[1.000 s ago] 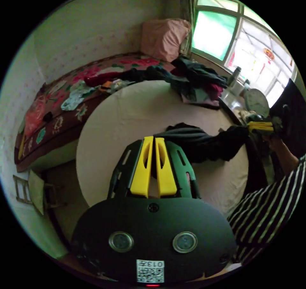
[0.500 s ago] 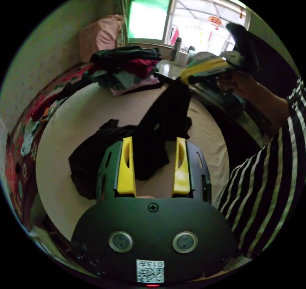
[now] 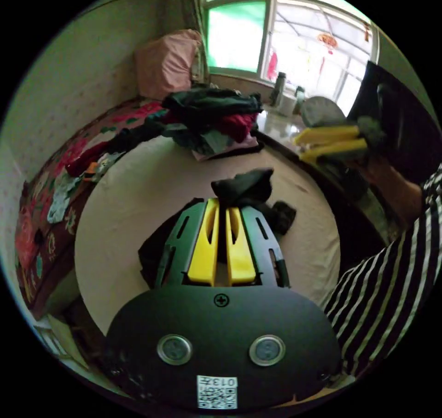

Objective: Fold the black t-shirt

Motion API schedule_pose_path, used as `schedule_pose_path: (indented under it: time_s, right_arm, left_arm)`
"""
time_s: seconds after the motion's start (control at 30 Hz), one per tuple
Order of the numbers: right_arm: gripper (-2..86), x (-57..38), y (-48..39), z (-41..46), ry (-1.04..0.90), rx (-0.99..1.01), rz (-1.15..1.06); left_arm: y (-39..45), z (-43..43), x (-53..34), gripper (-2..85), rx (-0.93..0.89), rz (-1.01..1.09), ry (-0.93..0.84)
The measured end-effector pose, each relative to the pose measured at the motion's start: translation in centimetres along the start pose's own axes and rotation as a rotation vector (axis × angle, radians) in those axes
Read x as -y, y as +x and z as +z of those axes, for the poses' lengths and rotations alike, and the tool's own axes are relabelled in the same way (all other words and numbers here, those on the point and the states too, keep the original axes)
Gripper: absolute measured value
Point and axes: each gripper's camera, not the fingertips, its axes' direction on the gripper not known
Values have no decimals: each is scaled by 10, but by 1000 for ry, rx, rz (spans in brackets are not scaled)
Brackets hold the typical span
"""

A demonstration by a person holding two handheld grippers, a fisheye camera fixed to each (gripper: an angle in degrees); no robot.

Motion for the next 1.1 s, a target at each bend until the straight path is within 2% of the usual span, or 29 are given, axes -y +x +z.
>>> schedule_pose_path:
  time_s: [0.07,0.23,0.47,0.57,0.63,0.67,0.73,0.9,1.03,1.1]
  right_arm:
    - [130,-15,6,5,-39,34,42]
    - [190,-55,-26,53,-207,216,14]
    - [230,-19,-70,80,-107,214,15]
    - [170,0,-80,81,-79,198,33]
    - [48,3,-64,70,-105,171,89]
    - [46,2,-58,64,-92,151,115]
    - [42,-11,-24,20,15,85,192]
    - [40,-32,38,-113,296,-169,294]
    - [38,-29,50,-222,518,-447,306]
    - [38,-20,48,-255,598,-525,300]
  left_arm:
    - [-15,-30,-11,3,-7,-89,93]
    - [-22,-80,-27,2,-2,-145,232]
    - [4,-130,-36,2,73,-69,291]
    - [12,-151,-41,2,85,-35,325]
    - [15,-167,-46,2,131,4,342]
    - [14,-180,-52,2,176,16,359]
    - [8,-197,-61,1,178,21,387]
    - [-1,-224,-80,1,-4,39,506]
    - [-1,-244,-88,2,-143,111,643]
    - [-7,-252,-89,2,-228,127,695]
